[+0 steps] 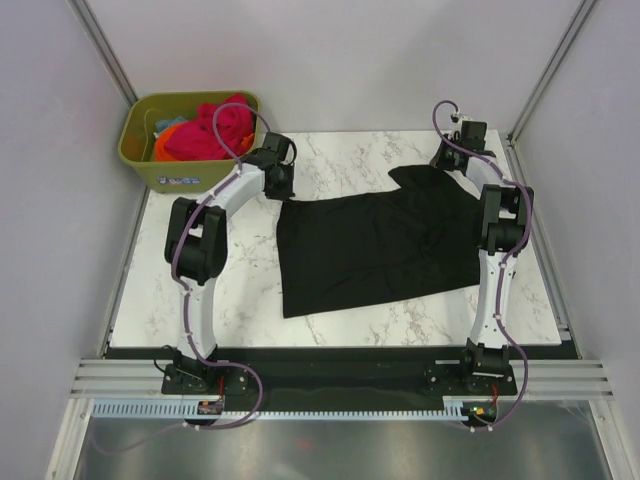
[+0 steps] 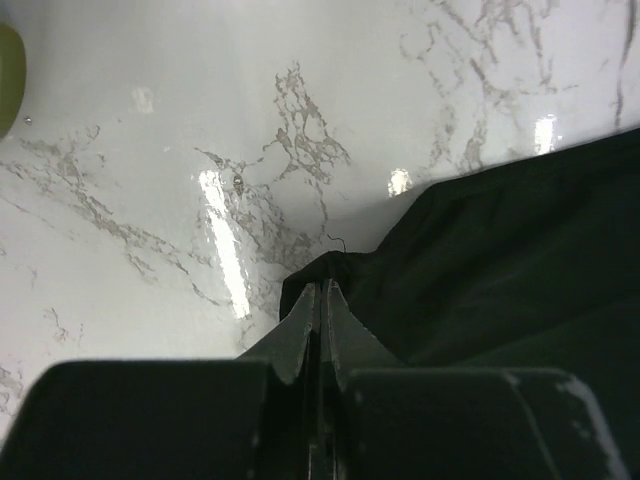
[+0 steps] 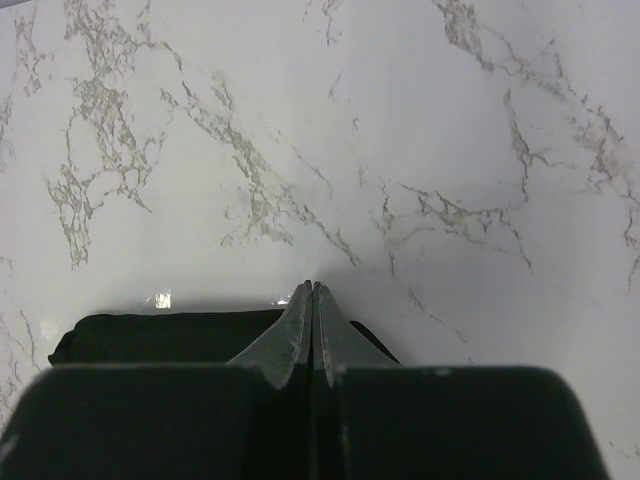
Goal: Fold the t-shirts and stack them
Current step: Fold the tshirt
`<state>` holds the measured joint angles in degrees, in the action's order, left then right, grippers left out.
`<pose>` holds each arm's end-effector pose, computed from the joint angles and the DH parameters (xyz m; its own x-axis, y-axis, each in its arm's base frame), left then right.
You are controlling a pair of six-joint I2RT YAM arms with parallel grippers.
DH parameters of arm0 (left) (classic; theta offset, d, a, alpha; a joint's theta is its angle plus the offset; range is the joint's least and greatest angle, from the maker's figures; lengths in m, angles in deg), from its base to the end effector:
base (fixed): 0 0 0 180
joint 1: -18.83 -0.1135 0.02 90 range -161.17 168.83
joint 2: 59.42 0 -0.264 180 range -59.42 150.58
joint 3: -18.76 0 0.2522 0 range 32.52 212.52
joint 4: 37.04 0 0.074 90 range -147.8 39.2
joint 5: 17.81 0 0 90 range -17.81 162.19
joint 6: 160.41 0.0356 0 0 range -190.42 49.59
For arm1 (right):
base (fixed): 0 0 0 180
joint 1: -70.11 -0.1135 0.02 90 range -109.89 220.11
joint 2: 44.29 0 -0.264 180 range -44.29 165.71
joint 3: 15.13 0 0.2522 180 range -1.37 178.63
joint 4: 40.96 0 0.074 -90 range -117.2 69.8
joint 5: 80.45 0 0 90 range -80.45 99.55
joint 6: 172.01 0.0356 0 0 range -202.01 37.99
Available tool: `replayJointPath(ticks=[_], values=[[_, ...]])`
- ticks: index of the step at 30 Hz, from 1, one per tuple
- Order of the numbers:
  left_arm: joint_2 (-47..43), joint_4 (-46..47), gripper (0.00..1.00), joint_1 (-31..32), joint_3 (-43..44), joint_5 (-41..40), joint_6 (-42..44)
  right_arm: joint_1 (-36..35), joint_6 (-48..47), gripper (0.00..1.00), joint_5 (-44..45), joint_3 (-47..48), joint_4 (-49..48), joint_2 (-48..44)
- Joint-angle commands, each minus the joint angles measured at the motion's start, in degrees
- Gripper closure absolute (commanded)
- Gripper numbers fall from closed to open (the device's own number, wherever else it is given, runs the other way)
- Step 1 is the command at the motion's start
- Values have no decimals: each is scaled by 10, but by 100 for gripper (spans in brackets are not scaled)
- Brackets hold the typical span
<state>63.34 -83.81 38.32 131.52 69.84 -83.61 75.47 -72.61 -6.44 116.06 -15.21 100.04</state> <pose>0.4448 -0.1559 0.2001 -0.8390 0.0549 -0.5414 0.1239 0.9880 -0.0917 0.5628 -0.0429 0.1422 -0.6369 0.2175 -0.7397 -0.0199 0.9544 0.2978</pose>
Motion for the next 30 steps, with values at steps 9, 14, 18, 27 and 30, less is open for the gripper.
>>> replayJointPath(ticks=[9, 14, 18, 27, 30], values=[[-97, -8, 98, 6, -31, 54, -10, -3, 17, 100, 29, -53, -3, -97], [-128, -9, 98, 11, -71, 58, -17, -2, 18, 100, 46, -84, -19, -134], [-139, -11, 98, 15, -96, 58, -19, -3, 23, 100, 43, -107, -32, -157], [-182, -10, 98, 26, -136, 68, -28, -5, 28, 79, -12, -113, -8, -145], [-185, -9, 98, 29, -143, 67, -30, -21, 14, 72, -34, -98, 1, -117]])
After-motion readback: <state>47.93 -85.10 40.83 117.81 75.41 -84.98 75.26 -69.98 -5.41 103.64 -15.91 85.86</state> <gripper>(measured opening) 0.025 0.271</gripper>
